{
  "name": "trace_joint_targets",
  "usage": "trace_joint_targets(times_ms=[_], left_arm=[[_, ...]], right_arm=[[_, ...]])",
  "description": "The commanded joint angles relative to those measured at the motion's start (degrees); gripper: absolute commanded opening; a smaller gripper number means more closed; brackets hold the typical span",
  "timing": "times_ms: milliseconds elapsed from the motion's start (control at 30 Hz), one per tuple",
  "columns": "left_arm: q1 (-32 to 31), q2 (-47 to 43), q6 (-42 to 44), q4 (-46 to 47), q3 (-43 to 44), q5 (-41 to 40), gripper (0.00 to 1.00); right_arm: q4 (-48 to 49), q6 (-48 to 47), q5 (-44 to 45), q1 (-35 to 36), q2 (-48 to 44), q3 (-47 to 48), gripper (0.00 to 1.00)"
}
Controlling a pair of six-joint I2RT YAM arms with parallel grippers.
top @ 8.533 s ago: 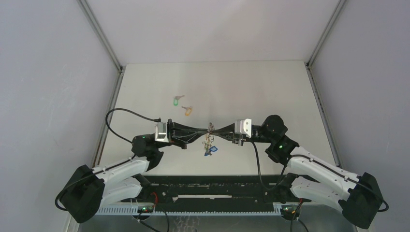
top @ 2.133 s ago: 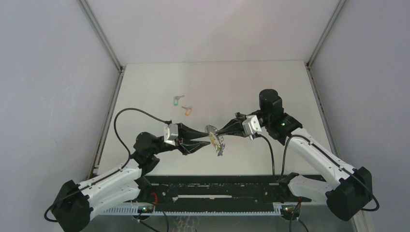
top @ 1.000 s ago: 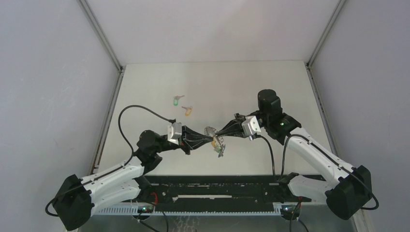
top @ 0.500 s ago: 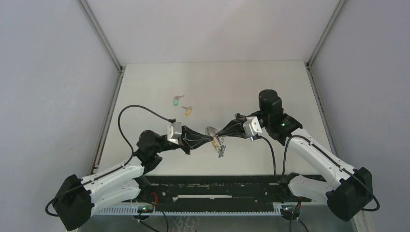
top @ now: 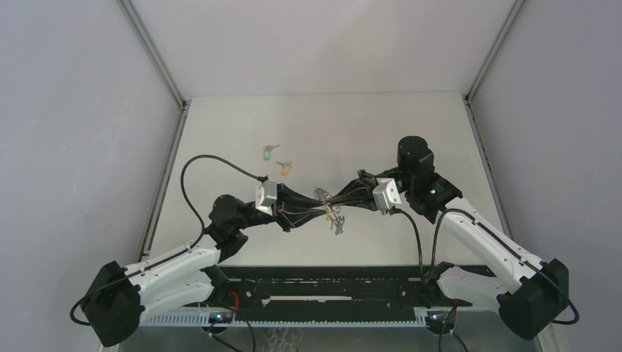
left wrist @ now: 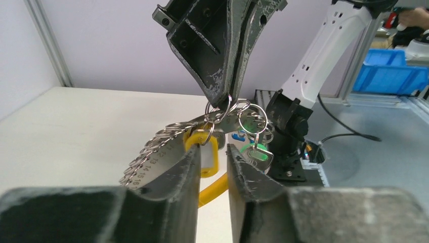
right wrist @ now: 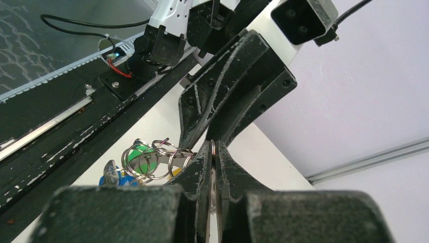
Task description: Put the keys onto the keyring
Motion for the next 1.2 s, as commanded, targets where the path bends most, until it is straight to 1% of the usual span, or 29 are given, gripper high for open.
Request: trace_joint_targets(times_ms=[0,100,233,333,433,467,533,567,667,800,1033,1167], left_arm=[[-0.3,-1.6,0.1,2.0,2.2,-1.4,0.36],[-0.3,-3.8,2.3,1.4,1.0,-2.0,0.41],[-0.3,-7.7,7.4,-3.8,0.6,-4.2,0.47],[-0.3,-9.5,9.8,-6.9,1.0,-5.7,0.49],[-0.3,-9.5,11.0,-7.0,1.6,-5.2,0.5],[-0.3,-9.3,11.3,-7.1,1.8,-5.2,0.49],[-0.3,-8.7,12.4,-8.0,2.5,-4.8,0.44],[-0.3,-8.3,13.3,-8.5,2.8,-5.0,0.41],[-0.3,-7.2,14.2,-9.2,3.4,-5.2,0.35],[-0.3,-6.4,14.6,-9.5,3.8,-5.5,0.29],[-0.3,-7.1,16.1,-10.8,4.4,-5.7,0.27],[-0.3,-8.0,16.3,-10.7,4.3,-5.5,0.29]], right_arm=[[4.0,1.6,0.2,0.7,-0.6,1.6,0.0],[5.6,3.6,1.3,0.6,-0.4,0.8,0.0],[7.7,5.6,2.3,0.4,-0.6,-0.5,0.0],[12.5,9.5,2.8,0.5,-0.6,-2.3,0.0],[18.3,14.1,5.5,1.0,-0.3,-4.2,0.0],[19.7,15.5,6.4,1.2,-0.2,-4.6,0.0],[22.1,18.4,8.2,1.8,0.1,-5.2,0.0],[22.8,19.3,8.7,2.0,0.1,-5.5,0.0],[25.4,21.8,10.3,2.6,0.0,-6.9,0.0],[27.6,23.9,11.3,3.1,0.1,-8.0,0.0],[26.9,24.0,12.1,3.6,0.4,-8.1,0.0],[26.8,24.1,12.3,3.8,0.7,-8.1,0.0]])
